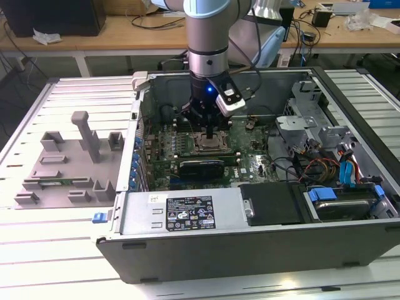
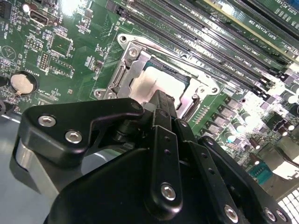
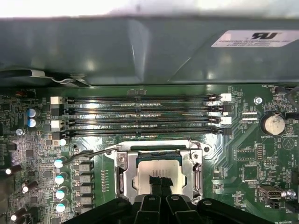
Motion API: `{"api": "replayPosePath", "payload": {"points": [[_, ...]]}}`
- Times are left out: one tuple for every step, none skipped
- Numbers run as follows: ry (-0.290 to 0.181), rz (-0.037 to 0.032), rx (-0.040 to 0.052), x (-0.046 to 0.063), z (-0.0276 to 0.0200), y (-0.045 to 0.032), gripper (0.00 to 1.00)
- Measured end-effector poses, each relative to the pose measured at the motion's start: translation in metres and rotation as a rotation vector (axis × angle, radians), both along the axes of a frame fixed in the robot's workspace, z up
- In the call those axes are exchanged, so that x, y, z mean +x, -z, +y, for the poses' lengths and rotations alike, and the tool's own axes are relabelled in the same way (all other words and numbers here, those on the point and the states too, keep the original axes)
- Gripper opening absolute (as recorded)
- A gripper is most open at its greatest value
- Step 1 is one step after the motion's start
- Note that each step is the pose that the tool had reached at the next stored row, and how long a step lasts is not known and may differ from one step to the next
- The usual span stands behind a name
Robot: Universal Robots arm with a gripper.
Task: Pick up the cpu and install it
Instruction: 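Install the first cpu locking lever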
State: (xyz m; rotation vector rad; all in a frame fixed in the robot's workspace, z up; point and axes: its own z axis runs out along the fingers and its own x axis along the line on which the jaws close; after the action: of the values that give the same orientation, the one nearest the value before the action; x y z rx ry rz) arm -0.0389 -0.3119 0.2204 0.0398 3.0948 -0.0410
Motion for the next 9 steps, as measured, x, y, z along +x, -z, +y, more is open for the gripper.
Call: {"api": "replayPosePath", "payload": {"points": [[0.0, 0.0, 0.0, 0.0, 0.0, -0.0023, 0.11], [0.0, 0.0, 0.0, 0.0, 0.0, -0.0035, 0.11], [0.0, 0.0, -0.0001, 0.0, 0.0, -0.0055, 0.11], [0.0, -0.0002, 0.0002, 0.0, 0.0001, -0.0056, 0.11], [0.0, 0.0, 0.0, 0.0, 0.0, -0.0057, 0.11], [0.0, -0.0001, 0.0, 0.0, 0.0, -0.0057, 0.11], [0.0, 0.0, 0.0001, 0.0, 0.0, -0.0058, 0.11], [0.0, -0.0001, 0.0001, 0.0, 0.0, -0.0058, 0.11], [0.0, 0.0, 0.0, -0.0001, 0.0, -0.0058, 0.11]]}}
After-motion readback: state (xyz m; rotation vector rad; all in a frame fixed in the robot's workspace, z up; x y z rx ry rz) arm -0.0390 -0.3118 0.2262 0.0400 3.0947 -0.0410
